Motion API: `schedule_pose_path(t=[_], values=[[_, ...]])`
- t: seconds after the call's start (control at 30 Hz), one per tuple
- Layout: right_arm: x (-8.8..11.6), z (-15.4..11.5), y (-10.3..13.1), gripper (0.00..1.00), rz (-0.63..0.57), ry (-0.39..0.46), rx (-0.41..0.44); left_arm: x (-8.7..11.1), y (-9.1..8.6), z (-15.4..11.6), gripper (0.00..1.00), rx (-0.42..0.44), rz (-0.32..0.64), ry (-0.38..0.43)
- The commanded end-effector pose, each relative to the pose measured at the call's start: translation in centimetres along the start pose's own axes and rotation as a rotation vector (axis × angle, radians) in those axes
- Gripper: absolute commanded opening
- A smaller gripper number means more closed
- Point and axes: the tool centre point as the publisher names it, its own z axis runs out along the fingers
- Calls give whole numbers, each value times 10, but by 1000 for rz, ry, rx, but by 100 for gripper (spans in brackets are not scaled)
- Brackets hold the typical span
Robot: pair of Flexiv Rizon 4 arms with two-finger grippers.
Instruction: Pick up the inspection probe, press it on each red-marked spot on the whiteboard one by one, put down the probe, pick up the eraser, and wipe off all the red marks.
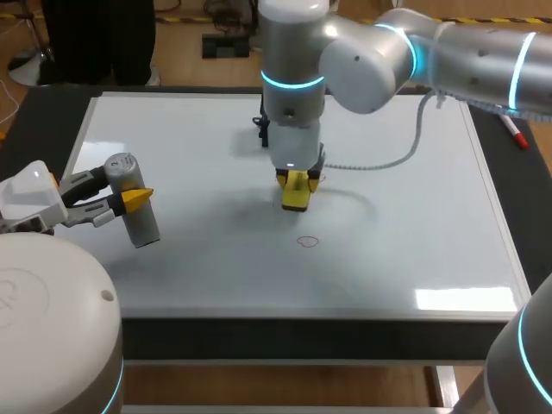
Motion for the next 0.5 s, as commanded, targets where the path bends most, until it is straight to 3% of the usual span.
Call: schedule_pose_path(t=[0.03, 0.5], values=[[20, -8, -3, 0, 15, -13, 13, 1, -1, 0, 0, 0, 1, -2], [107, -24, -39, 0, 195, -40, 38, 1, -1, 0, 0, 0, 1, -2]])
